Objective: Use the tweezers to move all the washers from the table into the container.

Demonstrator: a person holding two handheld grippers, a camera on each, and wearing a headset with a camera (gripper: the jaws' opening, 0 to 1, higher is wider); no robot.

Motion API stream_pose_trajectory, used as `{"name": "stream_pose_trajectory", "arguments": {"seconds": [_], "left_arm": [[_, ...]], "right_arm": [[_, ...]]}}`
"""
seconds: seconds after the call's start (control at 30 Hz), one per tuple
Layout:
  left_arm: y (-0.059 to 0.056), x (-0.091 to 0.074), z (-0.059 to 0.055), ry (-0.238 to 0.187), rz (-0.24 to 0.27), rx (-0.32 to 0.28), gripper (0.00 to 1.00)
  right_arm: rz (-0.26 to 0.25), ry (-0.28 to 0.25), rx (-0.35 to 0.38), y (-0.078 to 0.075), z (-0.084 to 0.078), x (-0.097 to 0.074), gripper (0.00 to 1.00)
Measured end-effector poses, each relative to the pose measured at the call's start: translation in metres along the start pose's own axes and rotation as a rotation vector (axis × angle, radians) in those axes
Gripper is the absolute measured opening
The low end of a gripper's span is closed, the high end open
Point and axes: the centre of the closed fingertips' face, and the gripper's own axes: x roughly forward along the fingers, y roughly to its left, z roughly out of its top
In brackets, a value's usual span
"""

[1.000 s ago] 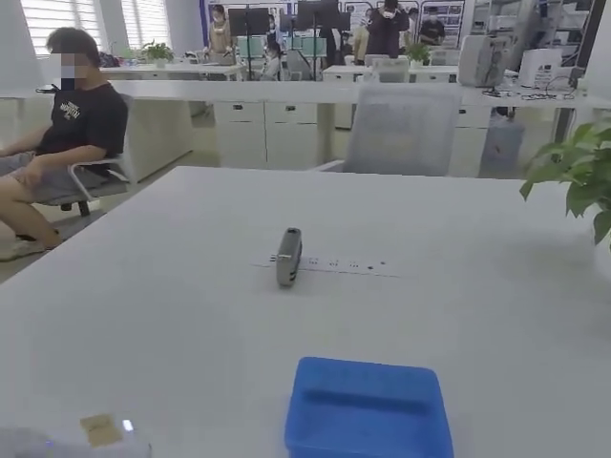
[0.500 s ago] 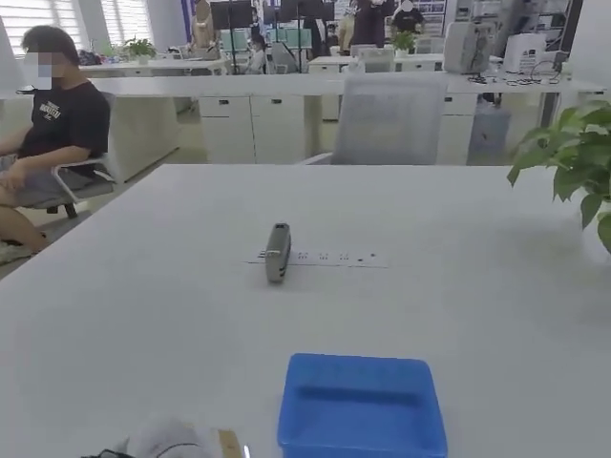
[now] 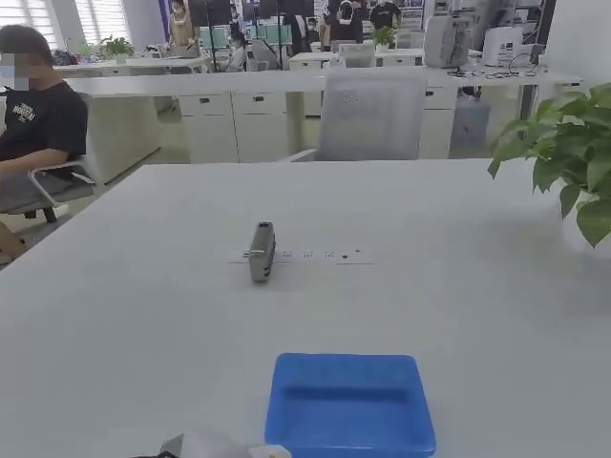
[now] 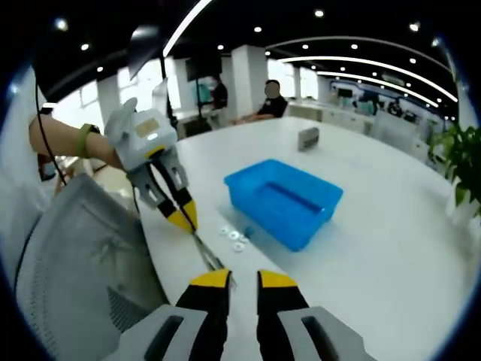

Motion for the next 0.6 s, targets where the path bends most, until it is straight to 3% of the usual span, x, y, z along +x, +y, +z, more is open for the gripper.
{"name": "stream_pose_trajectory", "arguments": {"seconds": [0.13,0.33,0.4,0.5,0.6], "left_arm": [[-0.006,-0.006,0.004,-0.017,-0.01,0.035,0.0],[-0.012,-0.026,0.013,-0.043,0.008,0.047,0.0],[-0.014,-0.036,0.02,-0.068,0.028,0.044,0.0],[-0.023,-0.05,0.031,-0.119,0.012,0.025,0.0],[-0.026,-0.061,0.034,-0.119,0.04,0.015,0.0]], "right_arm": [[0.016,0.005,-0.02,0.005,0.0,0.002,0.09],[0.062,0.042,-0.112,0.02,-0.004,0.007,0.08],[0.074,0.046,-0.126,0.023,-0.004,0.008,0.08],[0.088,0.055,-0.146,0.027,-0.005,0.009,0.09],[0.103,0.055,-0.173,0.031,-0.005,0.01,0.1]]}}
